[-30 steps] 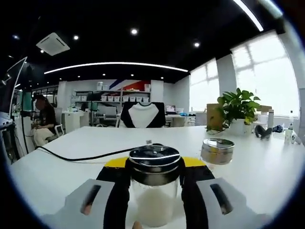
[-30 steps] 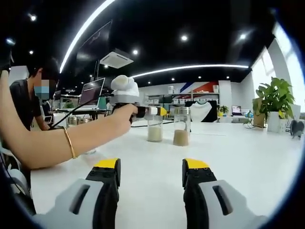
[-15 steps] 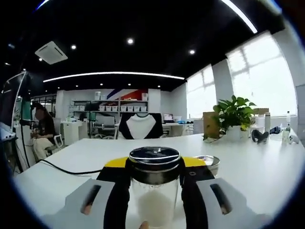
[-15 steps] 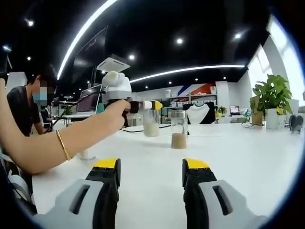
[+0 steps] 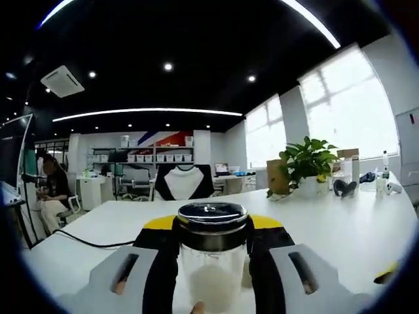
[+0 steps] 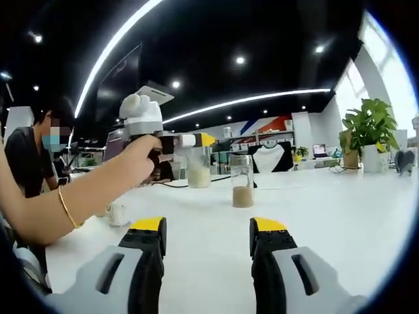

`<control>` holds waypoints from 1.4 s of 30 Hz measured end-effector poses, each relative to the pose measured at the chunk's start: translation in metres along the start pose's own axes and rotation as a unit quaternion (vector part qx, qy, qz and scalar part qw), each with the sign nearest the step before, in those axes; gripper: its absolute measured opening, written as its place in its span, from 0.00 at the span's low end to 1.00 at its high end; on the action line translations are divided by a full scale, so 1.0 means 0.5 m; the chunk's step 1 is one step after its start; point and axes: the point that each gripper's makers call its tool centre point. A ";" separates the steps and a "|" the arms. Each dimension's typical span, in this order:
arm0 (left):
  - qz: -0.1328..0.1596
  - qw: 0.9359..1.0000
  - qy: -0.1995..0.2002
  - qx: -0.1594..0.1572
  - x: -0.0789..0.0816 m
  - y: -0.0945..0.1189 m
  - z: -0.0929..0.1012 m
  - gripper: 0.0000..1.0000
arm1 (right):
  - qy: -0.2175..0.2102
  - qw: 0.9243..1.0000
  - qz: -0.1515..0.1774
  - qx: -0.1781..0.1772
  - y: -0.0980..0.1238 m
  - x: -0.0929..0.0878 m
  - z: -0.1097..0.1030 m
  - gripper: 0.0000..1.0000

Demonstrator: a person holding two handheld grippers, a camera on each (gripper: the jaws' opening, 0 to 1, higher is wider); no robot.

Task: Rotate the seasoning bottle until the label or dispensing opening points toward the visible target arrow and the bottle remains upright within the marked orientation range

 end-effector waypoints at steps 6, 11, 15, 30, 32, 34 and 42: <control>-0.007 1.000 -0.018 -0.020 -0.008 0.022 0.030 0.42 | 0.003 1.000 -0.001 0.007 -0.001 0.000 -0.007 0.49; -0.005 0.999 -0.019 -0.035 -0.007 0.042 0.046 0.42 | 0.008 1.000 -0.005 0.012 -0.001 -0.003 -0.012 0.49; -0.003 0.999 -0.017 -0.048 -0.007 0.066 0.059 0.41 | 0.010 1.000 -0.004 0.013 -0.001 -0.002 -0.014 0.49; -0.029 0.992 -0.033 -0.119 -0.050 0.130 0.126 0.42 | 0.017 1.000 -0.003 0.026 0.000 -0.001 -0.025 0.49; -0.041 0.989 -0.033 -0.139 -0.061 0.137 0.140 0.42 | 0.019 0.999 -0.003 0.028 0.000 -0.001 -0.026 0.49; -0.039 0.986 -0.013 -0.160 -0.065 0.149 0.154 0.42 | 0.022 0.999 -0.002 0.029 0.001 -0.001 -0.027 0.48; -0.053 0.981 -0.017 -0.187 -0.085 0.178 0.182 0.42 | 0.025 0.999 -0.004 0.036 0.000 -0.003 -0.032 0.48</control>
Point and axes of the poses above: the point that each gripper's makers call its tool centre point, and the gripper's own axes: y roughly backward along the fingers, z roughly to its right, x roughly out of its top, and after that the axes turned 10 degrees about y, right-handed
